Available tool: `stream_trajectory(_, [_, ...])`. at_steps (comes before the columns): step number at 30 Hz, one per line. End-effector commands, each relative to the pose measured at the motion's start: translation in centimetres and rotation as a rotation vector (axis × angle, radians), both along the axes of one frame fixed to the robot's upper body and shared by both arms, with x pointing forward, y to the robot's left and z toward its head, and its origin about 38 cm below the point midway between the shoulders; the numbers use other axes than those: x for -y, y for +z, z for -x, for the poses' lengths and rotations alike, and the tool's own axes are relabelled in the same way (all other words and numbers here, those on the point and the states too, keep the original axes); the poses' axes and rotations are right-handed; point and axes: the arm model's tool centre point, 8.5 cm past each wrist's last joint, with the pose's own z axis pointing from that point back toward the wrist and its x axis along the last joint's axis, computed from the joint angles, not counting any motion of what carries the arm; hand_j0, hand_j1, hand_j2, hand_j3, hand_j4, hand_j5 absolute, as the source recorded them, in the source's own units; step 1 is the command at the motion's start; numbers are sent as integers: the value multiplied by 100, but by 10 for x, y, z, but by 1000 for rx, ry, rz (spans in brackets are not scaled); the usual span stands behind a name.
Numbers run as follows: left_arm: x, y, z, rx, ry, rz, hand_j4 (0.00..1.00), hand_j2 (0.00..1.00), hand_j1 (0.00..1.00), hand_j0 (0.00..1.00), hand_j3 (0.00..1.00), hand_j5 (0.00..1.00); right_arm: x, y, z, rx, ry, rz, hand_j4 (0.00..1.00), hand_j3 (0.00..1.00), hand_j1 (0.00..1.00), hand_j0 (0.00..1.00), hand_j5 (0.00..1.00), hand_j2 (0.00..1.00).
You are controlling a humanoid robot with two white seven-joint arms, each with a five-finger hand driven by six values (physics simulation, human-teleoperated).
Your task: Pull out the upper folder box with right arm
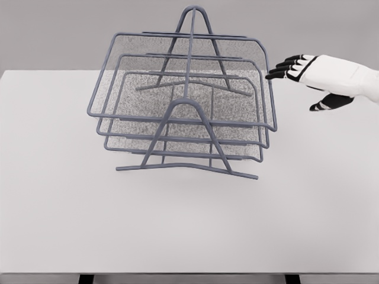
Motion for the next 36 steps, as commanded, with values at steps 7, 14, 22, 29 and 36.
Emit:
stream_trajectory(7, [0, 0, 0, 0, 0, 0, 100, 100, 100, 100, 100, 100, -14, -13, -3, -36, 29, 4, 100, 100, 100, 100, 100, 100])
stream_trajectory(14, [0, 0, 0, 0, 0, 0, 100, 100, 100, 100, 100, 100, -44, -9, -16, -28, 84, -18, 100, 100, 100, 100, 100, 100])
stream_trajectory(22, [0, 0, 0, 0, 0, 0, 100, 100, 100, 100, 100, 100, -43, -22, -16, -57, 83, 22, 100, 100, 100, 100, 100, 100])
stream_trajectory(29, [0, 0, 0, 0, 0, 0, 100, 100, 100, 100, 100, 100, -33, -25, -13, -69, 66, 42, 100, 100, 100, 100, 100, 100])
stream_trajectory(36, [0, 0, 0, 0, 0, 0, 100, 100, 100, 100, 100, 100, -19, -23, -11, -71, 41, 68, 100, 100, 100, 100, 100, 100])
